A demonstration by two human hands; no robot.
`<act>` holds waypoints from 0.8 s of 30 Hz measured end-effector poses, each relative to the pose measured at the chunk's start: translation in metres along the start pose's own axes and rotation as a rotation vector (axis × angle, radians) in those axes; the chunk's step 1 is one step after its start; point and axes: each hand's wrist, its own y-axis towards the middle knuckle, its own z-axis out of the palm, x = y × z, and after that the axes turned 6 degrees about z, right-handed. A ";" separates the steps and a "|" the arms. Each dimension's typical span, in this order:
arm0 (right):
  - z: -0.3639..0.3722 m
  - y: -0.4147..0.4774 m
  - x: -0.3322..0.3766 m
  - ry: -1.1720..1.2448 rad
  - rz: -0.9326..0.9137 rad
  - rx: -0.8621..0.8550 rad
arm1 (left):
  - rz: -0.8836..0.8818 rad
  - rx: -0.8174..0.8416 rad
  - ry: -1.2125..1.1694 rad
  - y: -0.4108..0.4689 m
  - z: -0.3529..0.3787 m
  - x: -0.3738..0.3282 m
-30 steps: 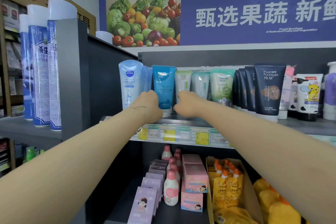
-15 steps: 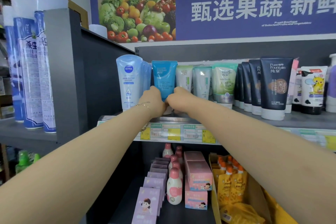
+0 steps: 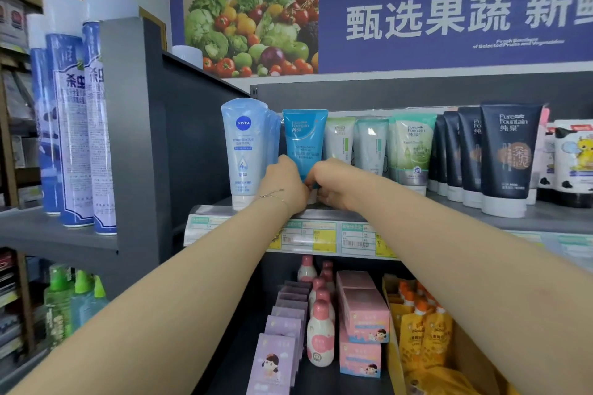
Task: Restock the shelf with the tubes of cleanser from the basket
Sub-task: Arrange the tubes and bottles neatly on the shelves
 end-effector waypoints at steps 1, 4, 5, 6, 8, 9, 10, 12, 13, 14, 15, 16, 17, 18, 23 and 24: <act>0.000 0.001 0.000 -0.004 -0.001 -0.002 | -0.003 -0.002 0.008 0.000 0.000 0.000; 0.001 0.003 0.000 -0.045 -0.003 -0.033 | -0.010 0.010 0.006 0.002 0.001 0.000; 0.001 0.004 0.000 -0.080 -0.012 -0.049 | -0.011 0.018 -0.003 0.003 0.001 0.000; 0.001 0.005 0.000 -0.131 -0.026 -0.073 | -0.012 0.023 -0.011 0.003 0.001 0.000; 0.000 0.003 -0.001 -0.290 -0.086 -0.133 | -0.012 0.029 -0.016 0.004 0.001 -0.001; 0.000 0.000 -0.001 -0.380 -0.133 -0.164 | -0.011 0.031 -0.011 0.004 0.001 -0.002; 0.000 -0.003 -0.001 -0.460 -0.184 -0.192 | -0.011 0.036 0.002 0.005 0.001 -0.002; 0.001 -0.011 -0.002 -0.582 -0.281 -0.255 | -0.014 0.049 0.038 0.006 0.001 -0.003; 0.002 -0.014 -0.002 -0.619 -0.322 -0.285 | -0.020 0.052 0.044 0.007 0.001 -0.003; 0.004 -0.016 -0.003 -0.643 -0.349 -0.306 | -0.029 0.054 0.038 0.008 0.001 -0.004; 0.005 -0.017 -0.003 -0.655 -0.359 -0.312 | -0.037 0.056 0.033 0.009 0.001 -0.004; 0.005 -0.018 -0.004 -0.660 -0.353 -0.305 | -0.037 0.055 0.039 0.010 0.001 -0.005; 0.005 -0.018 -0.004 -0.661 -0.347 -0.290 | -0.033 0.052 0.055 0.010 0.002 -0.005; 0.005 -0.018 -0.004 -0.662 -0.339 -0.274 | -0.030 0.049 0.069 0.011 0.002 -0.005; 0.001 -0.014 -0.004 -0.651 -0.302 -0.196 | -0.020 0.050 0.110 0.015 0.006 -0.005; 0.000 -0.013 -0.004 -0.640 -0.297 -0.184 | -0.018 0.051 0.115 0.016 0.007 -0.005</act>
